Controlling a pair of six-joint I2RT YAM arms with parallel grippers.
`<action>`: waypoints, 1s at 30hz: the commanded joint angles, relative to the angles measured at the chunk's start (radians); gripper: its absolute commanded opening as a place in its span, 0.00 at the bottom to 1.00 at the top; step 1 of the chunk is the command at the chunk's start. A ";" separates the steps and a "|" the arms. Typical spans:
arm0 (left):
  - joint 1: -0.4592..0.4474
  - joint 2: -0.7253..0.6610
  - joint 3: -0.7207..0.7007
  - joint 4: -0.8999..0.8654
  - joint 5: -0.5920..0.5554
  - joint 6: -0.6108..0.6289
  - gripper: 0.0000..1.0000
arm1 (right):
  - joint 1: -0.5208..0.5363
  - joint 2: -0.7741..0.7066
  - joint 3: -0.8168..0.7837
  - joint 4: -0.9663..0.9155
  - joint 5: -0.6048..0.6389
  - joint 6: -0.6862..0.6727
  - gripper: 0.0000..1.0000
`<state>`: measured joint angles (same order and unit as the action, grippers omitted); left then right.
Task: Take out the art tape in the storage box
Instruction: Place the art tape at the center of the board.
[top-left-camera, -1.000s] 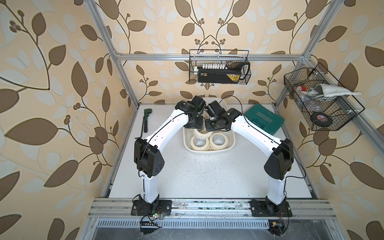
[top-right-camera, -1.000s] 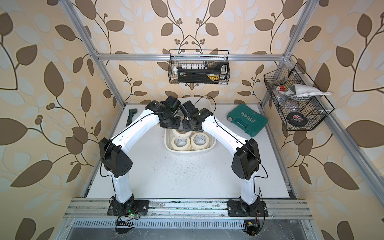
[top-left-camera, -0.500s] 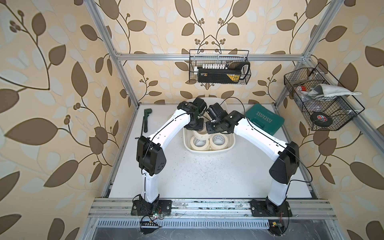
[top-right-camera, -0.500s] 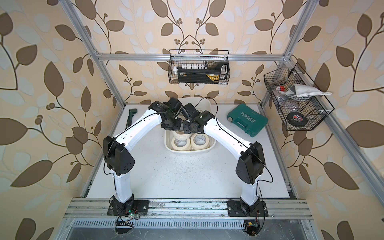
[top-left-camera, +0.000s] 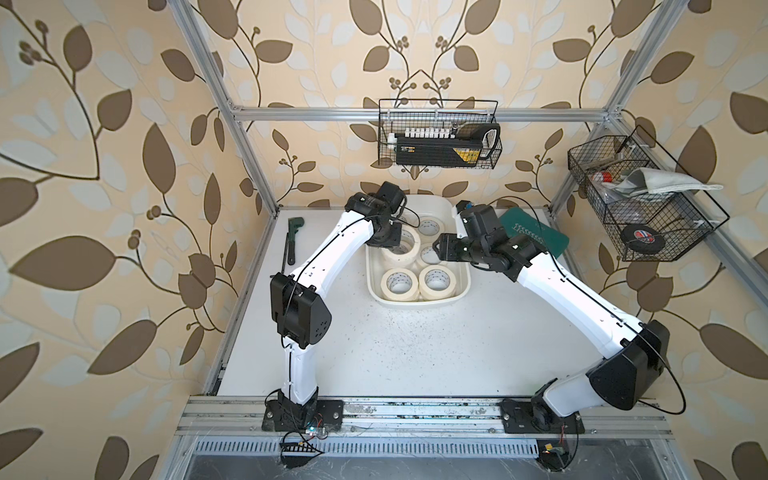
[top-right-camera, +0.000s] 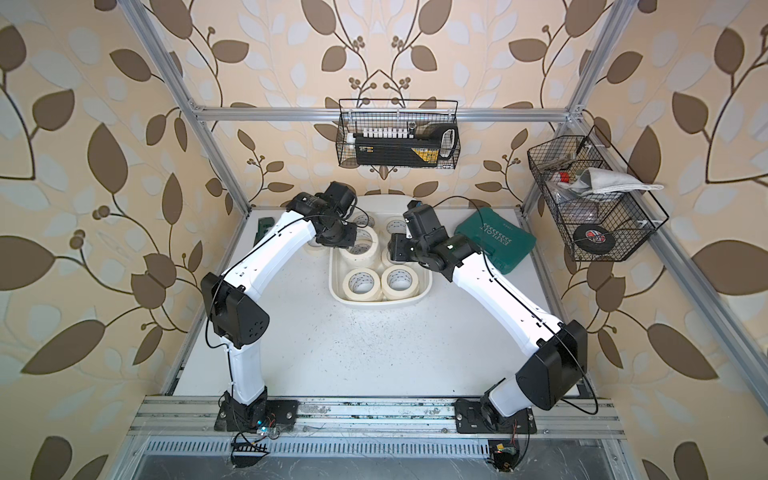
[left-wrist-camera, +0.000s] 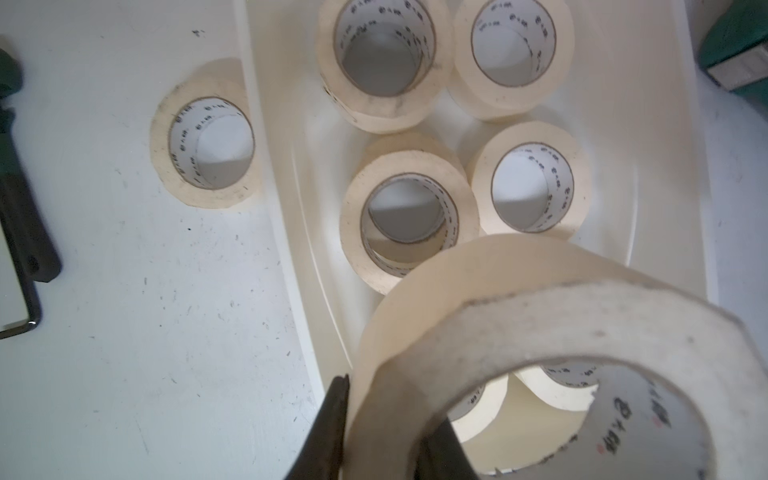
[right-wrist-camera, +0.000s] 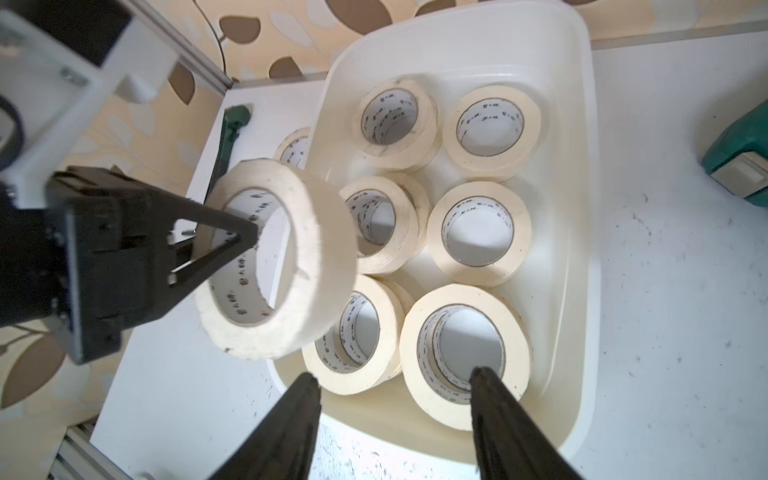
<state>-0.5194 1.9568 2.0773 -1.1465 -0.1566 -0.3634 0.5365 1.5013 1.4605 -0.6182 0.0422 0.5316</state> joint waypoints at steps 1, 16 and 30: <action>0.095 -0.006 0.059 0.001 -0.034 0.019 0.00 | -0.036 -0.020 -0.035 0.053 -0.079 0.032 0.59; 0.441 0.147 0.084 0.110 -0.099 -0.110 0.00 | -0.087 0.034 -0.028 -0.022 -0.101 0.032 0.59; 0.594 0.318 0.075 0.174 0.015 -0.190 0.00 | -0.087 0.064 -0.023 -0.059 -0.097 0.016 0.59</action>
<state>0.0673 2.2761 2.1204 -1.0142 -0.1921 -0.5156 0.4503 1.5440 1.4345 -0.6552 -0.0498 0.5571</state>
